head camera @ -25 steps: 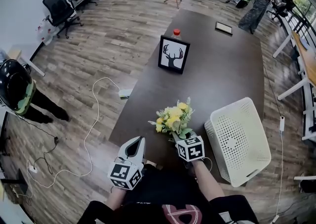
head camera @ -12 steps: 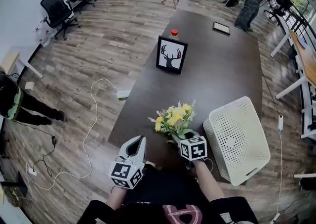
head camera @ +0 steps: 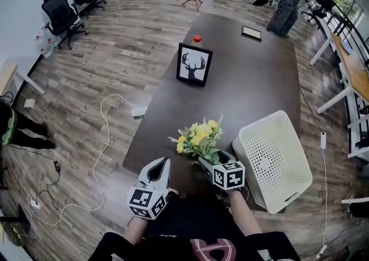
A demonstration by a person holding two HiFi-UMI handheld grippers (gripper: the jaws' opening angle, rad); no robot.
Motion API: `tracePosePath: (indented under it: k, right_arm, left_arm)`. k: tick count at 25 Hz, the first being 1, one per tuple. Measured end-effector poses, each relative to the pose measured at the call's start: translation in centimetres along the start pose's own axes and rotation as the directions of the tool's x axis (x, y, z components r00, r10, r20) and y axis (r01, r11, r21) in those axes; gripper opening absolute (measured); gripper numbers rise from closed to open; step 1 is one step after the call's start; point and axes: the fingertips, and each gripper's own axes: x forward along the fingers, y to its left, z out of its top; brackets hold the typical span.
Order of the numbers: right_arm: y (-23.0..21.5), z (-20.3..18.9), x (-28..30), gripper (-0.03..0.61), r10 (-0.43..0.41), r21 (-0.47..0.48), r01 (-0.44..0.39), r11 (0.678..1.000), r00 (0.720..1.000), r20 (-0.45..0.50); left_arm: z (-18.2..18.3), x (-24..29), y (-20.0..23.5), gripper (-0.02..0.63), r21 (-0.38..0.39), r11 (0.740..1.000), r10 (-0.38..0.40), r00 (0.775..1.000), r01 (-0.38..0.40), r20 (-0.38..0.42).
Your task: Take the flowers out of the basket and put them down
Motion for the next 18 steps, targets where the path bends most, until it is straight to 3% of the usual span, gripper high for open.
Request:
tracePosePath:
  k: [18]
  right_arm:
    - [2.2, 3.5, -5.6, 0.374, 0.011, -0.027, -0.006, 1.000, 0.985, 0.170]
  left_arm:
    - [-0.8, 0.0, -1.3, 0.007, -0.012, 0.999, -0.043, 0.999, 0.043, -0.005]
